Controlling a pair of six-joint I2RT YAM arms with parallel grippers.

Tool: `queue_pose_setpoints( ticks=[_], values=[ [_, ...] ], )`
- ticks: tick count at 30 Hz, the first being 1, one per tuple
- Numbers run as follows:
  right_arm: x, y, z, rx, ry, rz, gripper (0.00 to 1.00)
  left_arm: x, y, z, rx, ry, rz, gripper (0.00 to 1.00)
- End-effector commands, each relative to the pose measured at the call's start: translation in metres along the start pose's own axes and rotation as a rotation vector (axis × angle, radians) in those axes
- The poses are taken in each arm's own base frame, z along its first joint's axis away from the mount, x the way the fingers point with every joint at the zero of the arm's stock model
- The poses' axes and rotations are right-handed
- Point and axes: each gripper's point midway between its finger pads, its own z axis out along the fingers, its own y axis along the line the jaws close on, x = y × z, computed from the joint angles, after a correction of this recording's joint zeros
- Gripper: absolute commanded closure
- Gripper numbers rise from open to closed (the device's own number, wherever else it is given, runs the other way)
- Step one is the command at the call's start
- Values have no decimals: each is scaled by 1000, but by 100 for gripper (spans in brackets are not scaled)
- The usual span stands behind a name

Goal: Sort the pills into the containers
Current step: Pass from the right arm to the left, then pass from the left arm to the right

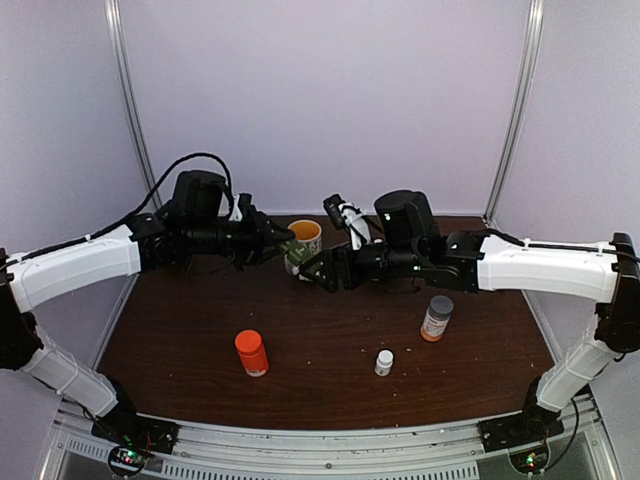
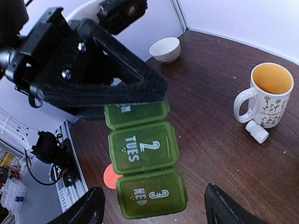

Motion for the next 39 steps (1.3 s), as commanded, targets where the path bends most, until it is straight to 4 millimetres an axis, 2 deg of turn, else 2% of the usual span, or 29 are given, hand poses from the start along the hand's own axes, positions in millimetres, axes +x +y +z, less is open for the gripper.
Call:
queue_pose_setpoints(
  ticks=[1, 3, 5, 9, 16, 32, 33, 35, 37, 39],
  values=[
    [3, 6, 1, -3, 66, 28, 18, -9, 7, -2, -105, -12, 148, 73],
    [6, 8, 2, -12, 90, 31, 6, -8, 6, 0, -110, -1, 166, 73],
    [6, 7, 3, -10, 100, 37, 3, -6, 5, 1, -104, 12, 177, 72],
    [3, 6, 8, 4, 114, 45, 9, 0, 1, 5, -112, 46, 211, 72],
    [12, 1, 21, 23, 170, 34, 20, 9, -3, 8, -113, 89, 238, 70],
    [22, -2, 31, 22, 209, 32, 47, 15, -5, 15, -102, 123, 235, 68],
    [23, -2, 31, 20, 210, 31, 46, 15, -5, 16, -99, 128, 234, 68],
    [23, -1, 32, 17, 210, 28, 33, 17, -8, 18, -82, 141, 232, 69],
    [23, -2, 31, 20, 207, 19, 25, 19, -9, 19, -73, 155, 231, 71],
    [23, -3, 29, 22, 196, 9, 24, 20, -10, 20, -69, 162, 235, 73]
  ],
)
